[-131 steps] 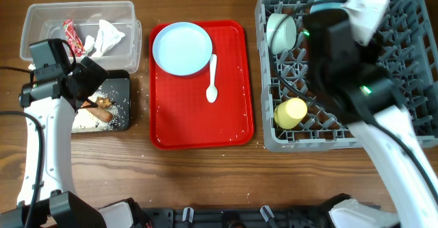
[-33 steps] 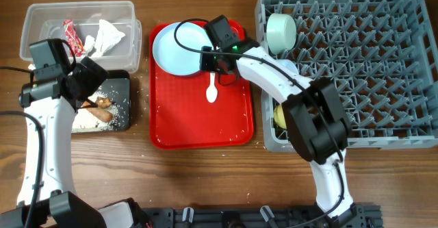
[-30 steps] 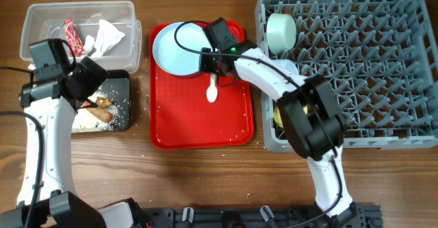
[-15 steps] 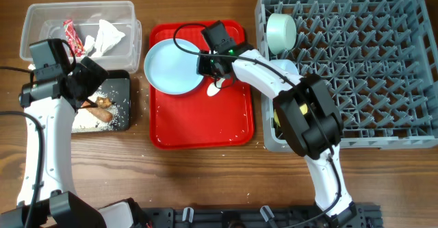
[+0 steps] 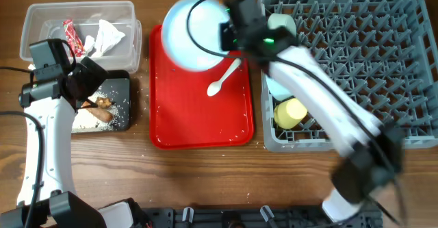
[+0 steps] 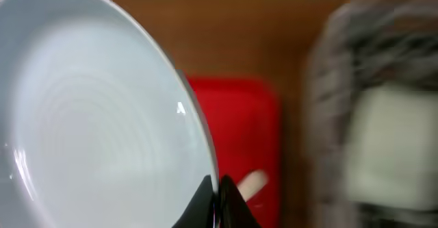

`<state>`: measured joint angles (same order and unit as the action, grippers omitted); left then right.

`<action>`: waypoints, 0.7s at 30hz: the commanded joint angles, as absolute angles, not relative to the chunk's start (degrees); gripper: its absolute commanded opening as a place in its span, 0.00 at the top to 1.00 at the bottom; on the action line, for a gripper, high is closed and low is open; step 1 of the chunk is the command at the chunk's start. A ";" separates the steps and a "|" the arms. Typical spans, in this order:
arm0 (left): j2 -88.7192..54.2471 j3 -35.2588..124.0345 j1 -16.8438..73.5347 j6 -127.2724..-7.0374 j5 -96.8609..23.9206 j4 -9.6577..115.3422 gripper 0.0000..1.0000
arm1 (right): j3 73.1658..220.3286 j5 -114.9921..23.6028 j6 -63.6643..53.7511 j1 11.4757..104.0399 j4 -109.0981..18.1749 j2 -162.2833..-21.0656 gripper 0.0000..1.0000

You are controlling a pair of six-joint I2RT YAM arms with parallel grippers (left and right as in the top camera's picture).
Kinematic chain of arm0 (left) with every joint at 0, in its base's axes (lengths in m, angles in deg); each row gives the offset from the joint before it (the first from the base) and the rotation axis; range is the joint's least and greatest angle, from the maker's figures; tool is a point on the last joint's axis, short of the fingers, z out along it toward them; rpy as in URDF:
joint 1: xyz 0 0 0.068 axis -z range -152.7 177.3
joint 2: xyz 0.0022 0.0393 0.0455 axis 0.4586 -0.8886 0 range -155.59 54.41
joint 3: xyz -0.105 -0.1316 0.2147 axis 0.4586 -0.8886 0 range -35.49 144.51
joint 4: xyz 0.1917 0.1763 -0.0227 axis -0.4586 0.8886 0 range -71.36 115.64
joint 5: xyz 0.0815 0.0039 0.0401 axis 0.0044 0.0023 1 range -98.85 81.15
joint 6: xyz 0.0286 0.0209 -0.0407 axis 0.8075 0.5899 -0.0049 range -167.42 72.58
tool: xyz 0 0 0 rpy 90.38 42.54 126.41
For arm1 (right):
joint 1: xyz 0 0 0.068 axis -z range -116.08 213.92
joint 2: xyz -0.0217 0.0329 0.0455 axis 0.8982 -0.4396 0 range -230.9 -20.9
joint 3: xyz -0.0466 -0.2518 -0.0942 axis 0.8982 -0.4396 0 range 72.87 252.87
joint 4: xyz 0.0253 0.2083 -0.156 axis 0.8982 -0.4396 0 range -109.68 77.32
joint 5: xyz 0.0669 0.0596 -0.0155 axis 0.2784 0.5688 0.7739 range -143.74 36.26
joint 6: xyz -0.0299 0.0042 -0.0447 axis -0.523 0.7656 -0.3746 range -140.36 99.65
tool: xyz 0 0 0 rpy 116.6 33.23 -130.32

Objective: Sort waste into correct bins and load items into the dishwasher rack
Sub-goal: 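Grasp the plate edge with the right gripper and stand it in the rack, then release the plate and move the right gripper to the white spoon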

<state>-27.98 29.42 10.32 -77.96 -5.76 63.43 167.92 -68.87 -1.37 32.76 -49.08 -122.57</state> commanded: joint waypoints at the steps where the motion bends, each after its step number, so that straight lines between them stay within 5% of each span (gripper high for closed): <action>1: -27.19 30.20 10.52 -77.90 -5.63 63.41 0.00 | 168.64 -99.01 -14.79 34.05 -51.83 -112.89 0.96; 5: -27.19 30.20 10.52 -77.90 -5.63 63.41 0.00 | 168.64 -110.14 -26.14 37.97 -54.19 -108.56 0.96; 13: -27.19 30.20 10.52 -77.90 -5.61 63.41 0.00 | 168.37 -108.94 -49.30 50.45 -52.66 -114.50 0.96; 21: -27.19 30.20 10.52 -77.90 -5.63 63.41 0.00 | 168.37 -103.47 -50.38 52.87 -51.48 -124.08 0.96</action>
<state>-27.98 29.42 10.32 -77.96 -5.76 63.45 168.29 -106.58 -47.95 52.79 -52.16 -121.00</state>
